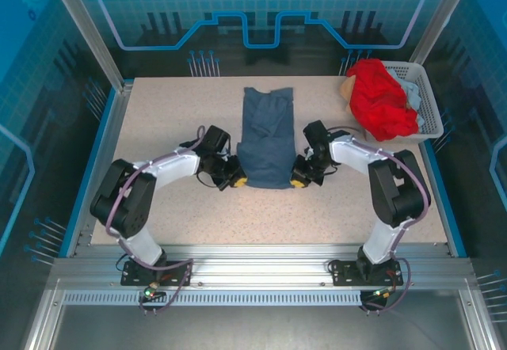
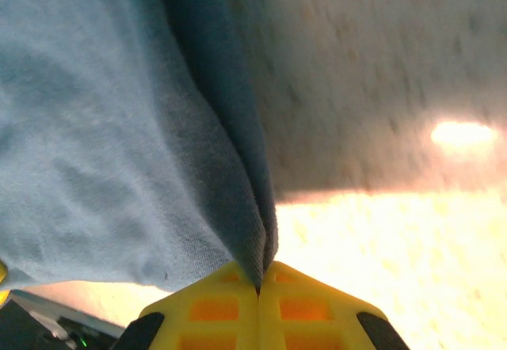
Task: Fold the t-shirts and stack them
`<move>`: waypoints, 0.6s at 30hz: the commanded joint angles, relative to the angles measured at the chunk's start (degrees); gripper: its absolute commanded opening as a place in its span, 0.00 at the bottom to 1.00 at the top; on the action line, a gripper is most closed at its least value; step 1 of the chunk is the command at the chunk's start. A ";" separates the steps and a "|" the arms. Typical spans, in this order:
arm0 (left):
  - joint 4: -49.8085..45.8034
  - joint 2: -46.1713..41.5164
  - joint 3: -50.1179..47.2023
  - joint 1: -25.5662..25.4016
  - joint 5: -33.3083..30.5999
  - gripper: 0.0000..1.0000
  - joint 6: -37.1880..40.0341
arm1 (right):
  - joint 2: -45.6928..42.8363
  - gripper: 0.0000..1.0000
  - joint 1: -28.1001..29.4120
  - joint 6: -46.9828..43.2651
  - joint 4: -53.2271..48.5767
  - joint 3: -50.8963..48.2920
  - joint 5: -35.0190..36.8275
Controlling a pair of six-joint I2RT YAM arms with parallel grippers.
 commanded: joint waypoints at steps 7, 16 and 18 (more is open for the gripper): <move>-9.20 -18.32 -6.66 -12.36 10.06 0.00 3.74 | -20.40 0.00 5.66 -5.45 -15.48 -8.38 -5.83; -3.05 -29.78 -4.34 -12.26 6.94 0.00 -4.37 | -31.34 0.00 5.02 4.58 -21.75 0.62 -7.15; -1.89 -29.69 -3.50 -10.94 5.06 0.00 -5.88 | -29.54 0.00 4.46 5.75 -22.22 4.00 -6.95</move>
